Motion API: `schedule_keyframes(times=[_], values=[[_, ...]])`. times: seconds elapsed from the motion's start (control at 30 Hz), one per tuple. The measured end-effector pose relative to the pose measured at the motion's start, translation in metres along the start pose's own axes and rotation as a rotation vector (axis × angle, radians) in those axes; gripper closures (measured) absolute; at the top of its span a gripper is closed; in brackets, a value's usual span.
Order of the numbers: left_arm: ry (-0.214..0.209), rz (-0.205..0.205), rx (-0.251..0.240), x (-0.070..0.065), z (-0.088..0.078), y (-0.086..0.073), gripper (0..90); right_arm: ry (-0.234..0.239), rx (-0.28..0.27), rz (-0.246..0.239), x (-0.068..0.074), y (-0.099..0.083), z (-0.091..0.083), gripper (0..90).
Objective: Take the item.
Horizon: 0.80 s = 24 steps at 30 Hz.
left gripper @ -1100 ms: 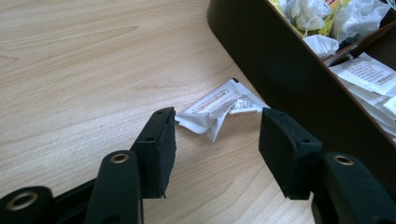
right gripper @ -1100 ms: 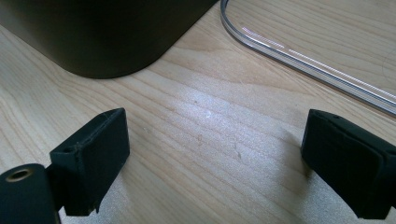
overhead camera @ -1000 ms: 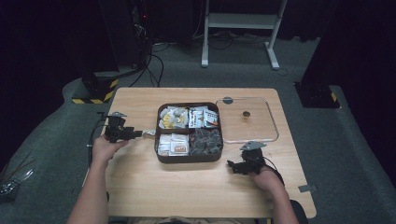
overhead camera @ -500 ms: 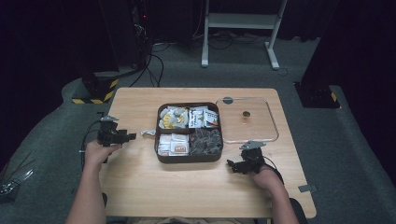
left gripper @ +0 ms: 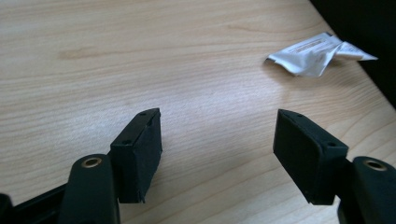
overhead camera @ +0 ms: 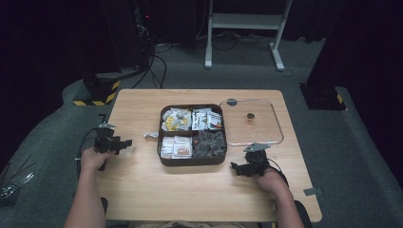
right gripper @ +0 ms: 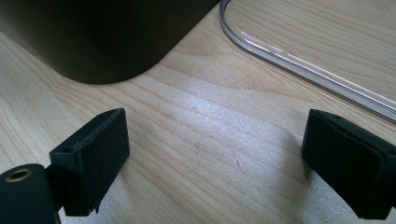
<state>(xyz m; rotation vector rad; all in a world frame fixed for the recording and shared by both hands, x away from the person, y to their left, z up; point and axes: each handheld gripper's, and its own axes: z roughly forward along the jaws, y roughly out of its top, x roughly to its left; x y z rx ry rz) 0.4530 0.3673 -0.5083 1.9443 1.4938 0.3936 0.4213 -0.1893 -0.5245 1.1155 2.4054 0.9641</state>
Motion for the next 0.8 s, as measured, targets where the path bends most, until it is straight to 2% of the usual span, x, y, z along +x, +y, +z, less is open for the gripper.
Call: schedule_keyframes(times=[0.13, 0.3, 0.37, 0.43, 0.57, 0.67, 0.8], values=[[0.011, 0.004, 0.006, 0.005, 0.002, -0.002, 30.7, 0.000, 0.000, 0.000, 0.000, 0.000, 0.000, 7.6], [0.012, 0.009, -0.021, 0.009, 0.004, -0.004, 26.5, -0.001, -0.001, 0.001, 0.000, 0.000, 0.000, 7.6], [0.032, 0.023, -0.052, 0.010, 0.006, -0.007, 25.4, -0.001, -0.001, 0.001, 0.000, 0.000, 0.000, 7.6], [0.038, 0.044, -0.059, 0.010, 0.006, -0.009, 24.8, -0.001, -0.001, 0.000, 0.000, 0.000, 0.000, 7.6], [0.057, 0.044, -0.074, 0.009, 0.008, -0.010, 22.4, -0.002, -0.001, 0.001, 0.000, 0.000, 0.000, 7.6], [0.080, 0.057, -0.107, 0.008, 0.011, -0.013, 20.1, -0.001, -0.002, 0.001, 0.000, 0.000, 0.000, 7.6], [0.096, 0.061, -0.117, 0.005, 0.014, -0.014, 16.7, -0.001, -0.001, 0.001, 0.000, 0.000, 0.000, 7.6]])
